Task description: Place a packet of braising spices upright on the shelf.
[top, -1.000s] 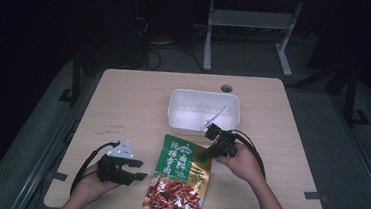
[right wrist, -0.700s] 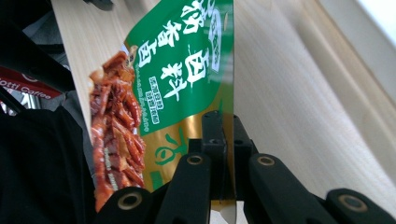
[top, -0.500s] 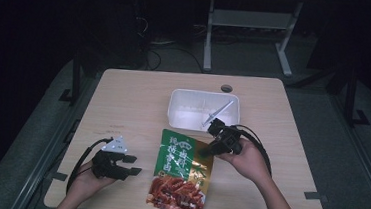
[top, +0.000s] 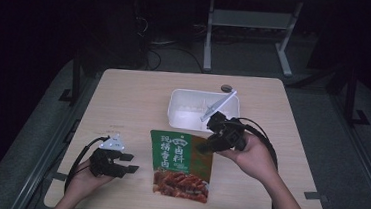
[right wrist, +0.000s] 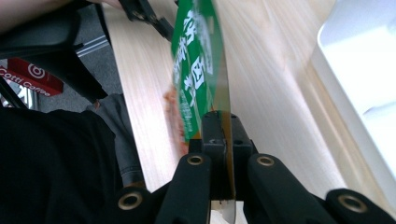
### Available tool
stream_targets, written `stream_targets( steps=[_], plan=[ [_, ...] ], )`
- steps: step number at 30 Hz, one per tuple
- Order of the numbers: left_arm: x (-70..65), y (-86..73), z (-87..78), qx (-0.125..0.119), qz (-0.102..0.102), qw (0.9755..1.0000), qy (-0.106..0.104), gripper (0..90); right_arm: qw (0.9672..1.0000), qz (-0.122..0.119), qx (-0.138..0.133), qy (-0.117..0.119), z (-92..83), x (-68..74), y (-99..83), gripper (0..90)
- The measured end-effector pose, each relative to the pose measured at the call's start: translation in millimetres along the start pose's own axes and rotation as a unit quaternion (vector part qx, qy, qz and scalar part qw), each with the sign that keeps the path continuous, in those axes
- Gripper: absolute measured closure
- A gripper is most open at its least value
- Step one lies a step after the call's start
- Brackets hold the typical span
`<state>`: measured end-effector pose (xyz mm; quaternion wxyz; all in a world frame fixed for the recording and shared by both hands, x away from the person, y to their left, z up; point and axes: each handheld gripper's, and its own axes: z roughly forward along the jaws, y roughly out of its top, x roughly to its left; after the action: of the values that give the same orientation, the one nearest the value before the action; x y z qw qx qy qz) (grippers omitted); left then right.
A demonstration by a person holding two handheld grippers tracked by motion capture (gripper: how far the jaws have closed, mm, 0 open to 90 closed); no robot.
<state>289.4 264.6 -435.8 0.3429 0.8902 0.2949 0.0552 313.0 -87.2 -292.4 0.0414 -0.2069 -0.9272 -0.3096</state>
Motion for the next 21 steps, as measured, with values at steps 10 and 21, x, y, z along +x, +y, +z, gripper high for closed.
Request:
stream_targets(
  steps=[10,21],
  plan=[
    [0.9,-0.1,-0.6,0.000,0.000,1.0000,0.004,50.1,0.9990,-0.017,-0.003,-0.041,-32.8,10.9,8.6,89.9],
    [2.5,-0.3,-2.4,-0.003,0.000,1.0000,0.007,48.9,0.9979,0.019,-0.026,-0.056,-56.6,-12.3,11.0,89.9]
  ],
)
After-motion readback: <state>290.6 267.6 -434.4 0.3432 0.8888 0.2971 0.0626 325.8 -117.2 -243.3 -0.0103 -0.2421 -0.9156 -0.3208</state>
